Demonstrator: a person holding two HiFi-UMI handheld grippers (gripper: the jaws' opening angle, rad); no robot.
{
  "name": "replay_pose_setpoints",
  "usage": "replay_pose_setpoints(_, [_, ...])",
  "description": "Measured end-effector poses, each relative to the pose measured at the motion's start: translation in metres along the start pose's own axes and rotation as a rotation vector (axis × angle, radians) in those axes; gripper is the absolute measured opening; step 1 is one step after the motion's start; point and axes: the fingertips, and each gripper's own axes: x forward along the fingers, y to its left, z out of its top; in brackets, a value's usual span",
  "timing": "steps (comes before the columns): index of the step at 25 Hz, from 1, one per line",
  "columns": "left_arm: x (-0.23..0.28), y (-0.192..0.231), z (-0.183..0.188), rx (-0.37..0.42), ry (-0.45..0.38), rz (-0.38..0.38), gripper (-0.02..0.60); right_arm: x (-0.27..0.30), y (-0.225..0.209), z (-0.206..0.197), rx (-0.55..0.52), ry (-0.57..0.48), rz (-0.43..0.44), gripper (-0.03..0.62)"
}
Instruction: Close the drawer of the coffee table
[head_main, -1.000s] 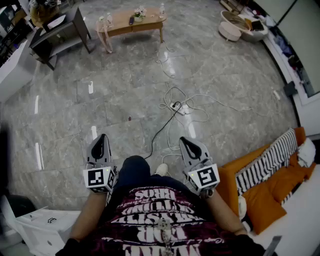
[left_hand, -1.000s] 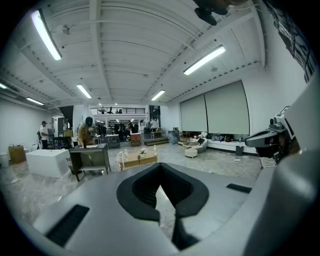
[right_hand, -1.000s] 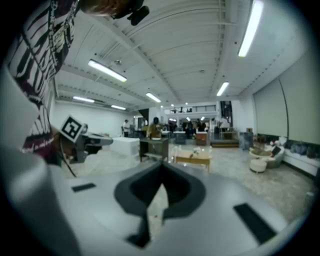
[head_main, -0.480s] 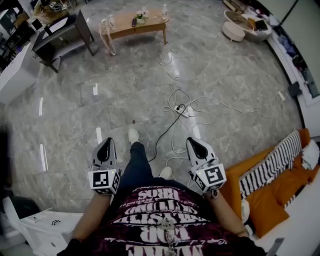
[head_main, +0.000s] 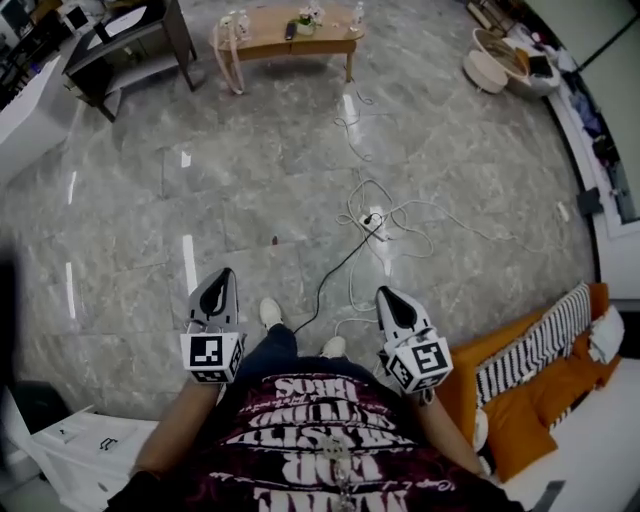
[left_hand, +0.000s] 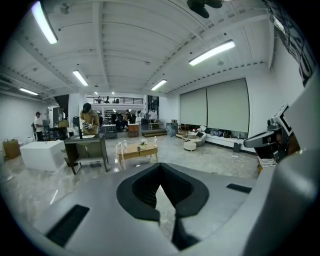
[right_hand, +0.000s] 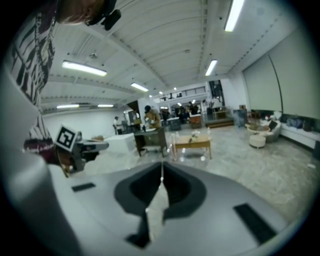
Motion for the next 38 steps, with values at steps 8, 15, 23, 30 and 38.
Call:
replay_pose_setpoints(8, [0.021,0.099,0.019,-0.062,-0.078,0.015,0.021,0.086,0.073,0.063,-0.097,-0.046,0.069,0.035])
replay_pose_setpoints(15, [0.035,0.135,-0.005,-0.120,-0.050,-0.031,0.021,0.108,0.101,0.074,-0.164,-0.028,0.033,0.035])
replay_pose_setpoints(23, [0.047,0.133,-0.007,-0.134,-0.029,-0.034,0.021,0.112,0.090,0.079,-0.159,-0.018,0.029,0.035])
replay_pose_setpoints(30, [0.066,0.128,0.009,-0.088,-0.013,-0.032,0.021,0.125,0.065,0.072,-0.110,-0.021,0.031,0.035])
replay_pose_setpoints(38, [0.121,0.093,0.032,-0.042,0.035,-0.041,0.021,0.129,-0.009,0.068,-0.039,0.004,-0.007,0.035])
